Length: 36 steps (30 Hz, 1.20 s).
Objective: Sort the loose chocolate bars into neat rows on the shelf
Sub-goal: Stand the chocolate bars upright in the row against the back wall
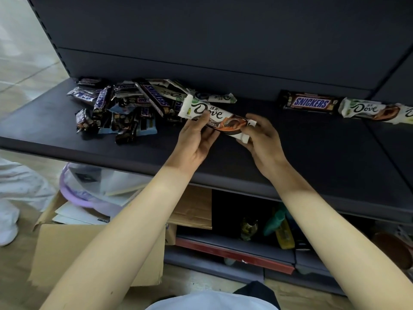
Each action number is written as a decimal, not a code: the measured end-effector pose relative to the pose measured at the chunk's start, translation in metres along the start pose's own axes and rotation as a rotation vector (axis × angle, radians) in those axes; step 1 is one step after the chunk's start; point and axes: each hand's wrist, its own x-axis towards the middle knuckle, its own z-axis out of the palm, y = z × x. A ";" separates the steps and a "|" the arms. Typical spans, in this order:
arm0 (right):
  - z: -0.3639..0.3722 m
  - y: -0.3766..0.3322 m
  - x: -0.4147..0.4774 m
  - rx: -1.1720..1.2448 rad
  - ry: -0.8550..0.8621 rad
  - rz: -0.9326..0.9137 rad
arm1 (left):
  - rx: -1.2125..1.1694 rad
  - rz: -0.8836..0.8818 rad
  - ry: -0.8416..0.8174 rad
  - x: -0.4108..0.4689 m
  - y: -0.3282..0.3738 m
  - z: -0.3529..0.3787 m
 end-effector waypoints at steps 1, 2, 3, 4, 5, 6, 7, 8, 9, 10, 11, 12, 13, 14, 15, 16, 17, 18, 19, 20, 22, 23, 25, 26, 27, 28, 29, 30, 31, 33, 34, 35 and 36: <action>-0.002 0.000 0.000 -0.016 0.001 0.001 | 0.017 -0.008 0.014 -0.001 -0.001 0.002; -0.005 0.000 -0.001 -0.027 0.007 0.000 | 0.039 -0.017 0.026 -0.002 -0.003 0.004; -0.008 0.000 -0.001 -0.030 0.019 -0.004 | 0.064 -0.027 0.037 -0.003 -0.004 0.006; -0.012 -0.001 -0.002 -0.022 0.033 -0.009 | 0.090 -0.036 0.053 -0.004 -0.006 0.009; -0.016 -0.002 -0.003 -0.010 0.048 -0.019 | 0.117 -0.045 0.074 -0.004 -0.009 0.012; -0.020 -0.004 -0.004 0.004 0.063 -0.030 | 0.140 -0.055 0.097 -0.004 -0.012 0.016; -0.026 -0.007 -0.004 0.020 0.077 -0.041 | 0.156 -0.069 0.118 -0.004 -0.015 0.020; -0.031 -0.010 -0.005 0.039 0.088 -0.053 | 0.163 -0.088 0.132 -0.004 -0.018 0.024; -0.038 -0.013 -0.006 0.057 0.097 -0.066 | 0.161 -0.108 0.136 -0.004 -0.022 0.030; -0.044 -0.016 -0.006 0.069 0.109 -0.078 | 0.150 -0.125 0.133 -0.005 -0.026 0.036; -0.052 -0.019 -0.006 0.072 0.123 -0.089 | 0.130 -0.136 0.125 -0.005 -0.030 0.042; -0.059 -0.023 -0.006 0.071 0.139 -0.098 | 0.104 -0.140 0.117 -0.006 -0.035 0.050; -0.067 -0.026 -0.006 0.071 0.154 -0.106 | 0.081 -0.136 0.112 -0.007 -0.039 0.058; -0.075 -0.028 -0.006 0.075 0.164 -0.113 | 0.067 -0.129 0.110 -0.007 -0.045 0.065; -0.084 -0.031 -0.006 0.080 0.172 -0.118 | 0.061 -0.120 0.111 -0.008 -0.050 0.072; -0.093 -0.033 -0.006 0.079 0.181 -0.120 | 0.060 -0.111 0.110 -0.008 -0.057 0.078; -0.102 -0.035 -0.006 0.068 0.194 -0.120 | 0.069 -0.102 0.104 -0.007 -0.063 0.085; -0.111 -0.037 -0.006 0.049 0.210 -0.118 | 0.090 -0.095 0.091 -0.007 -0.070 0.090; -0.121 -0.038 -0.006 0.027 0.232 -0.115 | 0.119 -0.094 0.075 -0.006 -0.076 0.096; -0.131 -0.040 -0.006 0.008 0.256 -0.113 | 0.152 -0.100 0.057 -0.006 -0.082 0.102; -0.151 -0.044 -0.003 -0.015 0.304 -0.109 | 0.229 -0.121 0.043 -0.004 -0.095 0.115; -0.162 -0.047 -0.002 -0.024 0.326 -0.105 | 0.269 -0.131 0.049 -0.003 -0.101 0.122; -0.182 -0.052 0.000 -0.043 0.355 -0.099 | 0.347 -0.142 0.067 -0.001 -0.113 0.136; -0.193 -0.055 0.000 -0.051 0.363 -0.097 | 0.384 -0.143 0.072 0.000 -0.119 0.143; -0.203 -0.056 0.000 -0.059 0.370 -0.096 | 0.416 -0.145 0.072 0.001 -0.125 0.150; -0.212 -0.058 0.001 -0.068 0.377 -0.095 | 0.440 -0.148 0.067 0.002 -0.131 0.156; -0.221 -0.059 0.002 -0.073 0.383 -0.096 | 0.459 -0.151 0.056 0.003 -0.137 0.163; -0.230 -0.061 0.003 -0.074 0.389 -0.098 | 0.475 -0.153 0.041 0.004 -0.142 0.170; -0.238 -0.063 0.004 -0.070 0.397 -0.102 | 0.488 -0.151 0.026 0.006 -0.148 0.177; -0.255 -0.066 0.005 -0.068 0.415 -0.110 | 0.507 -0.136 0.012 0.008 -0.158 0.190; -0.263 -0.068 0.006 -0.076 0.425 -0.113 | 0.521 -0.125 0.010 0.009 -0.163 0.195; -0.270 -0.070 0.007 -0.094 0.433 -0.120 | 0.543 -0.111 0.005 0.010 -0.168 0.200; -0.278 -0.071 0.010 -0.118 0.440 -0.126 | 0.568 -0.095 -0.002 0.012 -0.173 0.205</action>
